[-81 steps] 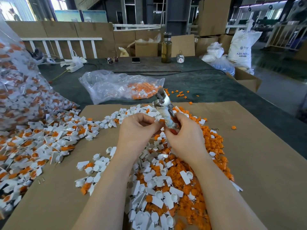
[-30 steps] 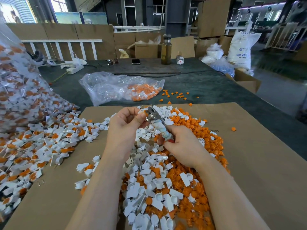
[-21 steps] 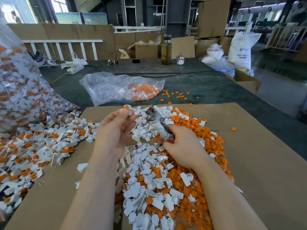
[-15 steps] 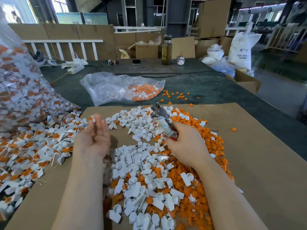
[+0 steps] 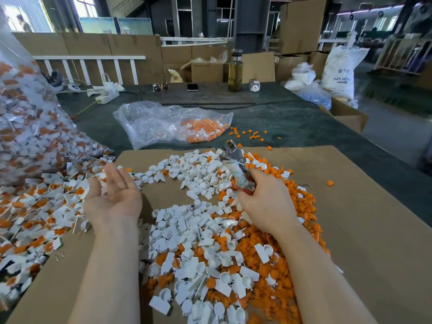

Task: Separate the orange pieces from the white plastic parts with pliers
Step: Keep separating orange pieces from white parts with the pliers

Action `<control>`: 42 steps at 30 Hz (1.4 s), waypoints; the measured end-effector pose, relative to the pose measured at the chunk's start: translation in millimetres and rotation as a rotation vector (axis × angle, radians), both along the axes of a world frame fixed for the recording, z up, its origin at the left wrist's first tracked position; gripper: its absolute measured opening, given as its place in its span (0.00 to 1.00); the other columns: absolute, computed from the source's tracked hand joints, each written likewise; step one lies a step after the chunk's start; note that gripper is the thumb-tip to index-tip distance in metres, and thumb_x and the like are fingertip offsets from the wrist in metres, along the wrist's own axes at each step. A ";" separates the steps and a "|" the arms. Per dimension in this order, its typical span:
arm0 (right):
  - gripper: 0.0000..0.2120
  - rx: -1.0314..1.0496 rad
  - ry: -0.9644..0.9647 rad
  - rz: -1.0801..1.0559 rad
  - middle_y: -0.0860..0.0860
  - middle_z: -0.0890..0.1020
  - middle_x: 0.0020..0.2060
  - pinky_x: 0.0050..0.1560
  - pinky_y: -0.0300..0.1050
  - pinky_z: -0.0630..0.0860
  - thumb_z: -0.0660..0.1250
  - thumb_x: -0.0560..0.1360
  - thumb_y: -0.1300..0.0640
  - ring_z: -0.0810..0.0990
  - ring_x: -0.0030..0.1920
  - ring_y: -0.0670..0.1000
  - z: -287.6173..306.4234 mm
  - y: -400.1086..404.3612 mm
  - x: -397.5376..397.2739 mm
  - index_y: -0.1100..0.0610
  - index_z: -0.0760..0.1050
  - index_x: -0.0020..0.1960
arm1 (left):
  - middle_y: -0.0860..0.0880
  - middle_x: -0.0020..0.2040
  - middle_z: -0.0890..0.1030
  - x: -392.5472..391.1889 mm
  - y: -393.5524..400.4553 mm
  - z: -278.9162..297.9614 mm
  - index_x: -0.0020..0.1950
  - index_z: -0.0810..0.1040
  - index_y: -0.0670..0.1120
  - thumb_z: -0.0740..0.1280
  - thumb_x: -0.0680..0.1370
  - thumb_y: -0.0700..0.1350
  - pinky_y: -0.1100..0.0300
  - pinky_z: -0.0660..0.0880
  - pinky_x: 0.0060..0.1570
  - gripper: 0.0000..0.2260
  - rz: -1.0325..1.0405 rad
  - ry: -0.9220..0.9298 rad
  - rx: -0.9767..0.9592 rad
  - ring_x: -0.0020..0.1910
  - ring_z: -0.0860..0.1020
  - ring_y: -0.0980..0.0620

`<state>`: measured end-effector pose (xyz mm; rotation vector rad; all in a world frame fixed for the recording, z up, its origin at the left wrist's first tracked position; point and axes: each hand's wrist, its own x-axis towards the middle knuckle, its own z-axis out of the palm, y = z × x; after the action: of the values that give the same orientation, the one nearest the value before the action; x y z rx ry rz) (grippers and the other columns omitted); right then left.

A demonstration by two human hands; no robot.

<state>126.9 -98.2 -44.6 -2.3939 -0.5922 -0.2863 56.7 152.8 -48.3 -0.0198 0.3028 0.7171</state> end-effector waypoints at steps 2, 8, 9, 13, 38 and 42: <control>0.04 0.004 -0.002 -0.015 0.43 0.76 0.33 0.29 0.37 0.65 0.66 0.74 0.53 0.74 0.32 0.45 1.0 0.4 -0.1 0.48 0.71 0.44 | 0.47 0.54 0.86 1.2 -8.5 8.7 0.65 0.76 0.43 0.69 0.79 0.48 0.59 0.80 0.48 0.16 -0.036 0.081 0.081 0.48 0.85 0.54; 0.13 0.073 -0.027 -0.071 0.43 0.72 0.28 0.26 0.36 0.60 0.66 0.72 0.55 0.71 0.29 0.44 4.0 -0.5 -3.5 0.45 0.64 0.35 | 0.61 0.46 0.84 10.6 -65.6 23.4 0.48 0.83 0.58 0.74 0.74 0.46 0.67 0.76 0.45 0.07 -0.276 0.730 1.421 0.46 0.81 0.63; 0.14 0.079 -0.025 -0.075 0.43 0.72 0.28 0.26 0.36 0.60 0.66 0.72 0.56 0.72 0.29 0.44 4.4 -0.7 -3.8 0.45 0.64 0.35 | 0.60 0.45 0.84 13.5 -74.7 21.4 0.47 0.83 0.58 0.73 0.76 0.46 0.67 0.76 0.45 0.06 -0.304 0.762 1.600 0.47 0.80 0.62; 0.14 0.079 -0.009 -0.069 0.44 0.73 0.28 0.27 0.37 0.60 0.66 0.72 0.56 0.72 0.29 0.45 3.8 -1.0 -3.2 0.45 0.63 0.34 | 0.57 0.56 0.75 30.4 -94.1 5.4 0.47 0.79 0.63 0.68 0.79 0.49 0.45 0.64 0.68 0.07 -0.321 1.013 2.218 0.64 0.70 0.52; 0.05 0.152 0.038 0.009 0.40 0.76 0.35 0.32 0.35 0.65 0.69 0.75 0.50 0.75 0.35 0.42 3.7 0.8 -2.0 0.50 0.75 0.45 | 0.59 0.37 0.81 22.8 -101.2 12.4 0.39 0.78 0.57 0.72 0.75 0.50 0.42 0.73 0.62 0.06 -0.289 0.848 1.976 0.41 0.79 0.60; 0.09 0.181 0.038 0.036 0.44 0.79 0.39 0.35 0.37 0.69 0.70 0.75 0.48 0.77 0.39 0.43 6.7 1.9 -4.6 0.52 0.77 0.49 | 0.65 0.36 0.81 20.9 -101.8 15.4 0.39 0.80 0.56 0.73 0.74 0.49 0.54 0.77 0.48 0.05 -0.252 0.803 1.889 0.37 0.79 0.64</control>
<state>122.3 -96.3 -37.9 -2.2083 -0.5665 -0.2670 77.6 51.0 -32.9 2.0928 0.2722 0.4928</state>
